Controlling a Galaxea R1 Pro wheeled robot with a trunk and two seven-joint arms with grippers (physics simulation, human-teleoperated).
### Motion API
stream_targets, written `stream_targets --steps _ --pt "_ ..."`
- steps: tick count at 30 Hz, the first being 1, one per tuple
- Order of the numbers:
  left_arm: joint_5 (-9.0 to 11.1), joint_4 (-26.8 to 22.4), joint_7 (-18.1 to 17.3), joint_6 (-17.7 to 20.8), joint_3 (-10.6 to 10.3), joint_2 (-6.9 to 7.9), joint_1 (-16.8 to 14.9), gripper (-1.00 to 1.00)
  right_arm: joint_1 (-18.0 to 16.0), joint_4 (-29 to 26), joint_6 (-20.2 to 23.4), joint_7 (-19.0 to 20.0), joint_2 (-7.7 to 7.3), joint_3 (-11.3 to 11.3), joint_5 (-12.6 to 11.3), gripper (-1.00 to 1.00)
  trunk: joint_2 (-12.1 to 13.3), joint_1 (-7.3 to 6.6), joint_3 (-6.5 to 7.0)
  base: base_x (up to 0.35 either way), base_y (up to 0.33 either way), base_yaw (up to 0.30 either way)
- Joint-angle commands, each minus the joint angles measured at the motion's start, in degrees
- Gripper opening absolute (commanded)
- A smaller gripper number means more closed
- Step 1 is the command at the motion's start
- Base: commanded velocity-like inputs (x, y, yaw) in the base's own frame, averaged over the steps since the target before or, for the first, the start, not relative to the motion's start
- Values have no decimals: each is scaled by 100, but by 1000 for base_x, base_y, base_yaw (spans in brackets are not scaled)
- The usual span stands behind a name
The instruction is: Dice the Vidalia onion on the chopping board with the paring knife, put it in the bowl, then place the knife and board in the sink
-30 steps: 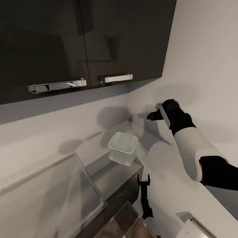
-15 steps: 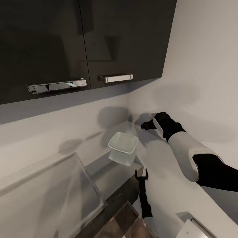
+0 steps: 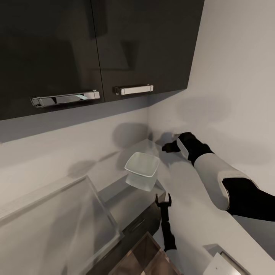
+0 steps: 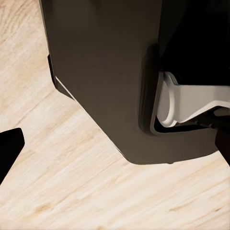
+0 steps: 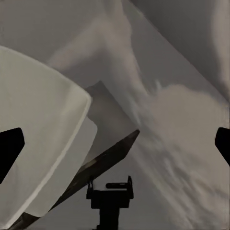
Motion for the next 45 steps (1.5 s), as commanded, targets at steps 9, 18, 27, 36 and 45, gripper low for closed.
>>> stream_targets --steps 9,18,27,36,45 --pt "21 7 -22 8 -33 -7 -8 100 1 214 -196 29 11 33 -283 100 -13 3 -81 0 0 0" --pt "16 5 -24 8 -33 -8 -6 100 4 383 -392 21 30 34 -281 100 -13 3 -162 0 0 0" --pt "20 4 -20 8 -33 -8 -8 100 4 419 -403 20 85 41 -285 100 -13 3 -179 0 0 0" --pt "14 0 -19 8 -33 -8 -9 100 4 429 -395 17 196 42 -286 100 -13 3 -179 0 0 0" --pt "14 4 -23 8 -33 -8 -7 100 4 436 -392 20 208 42 -285 100 -13 3 -186 0 0 0"
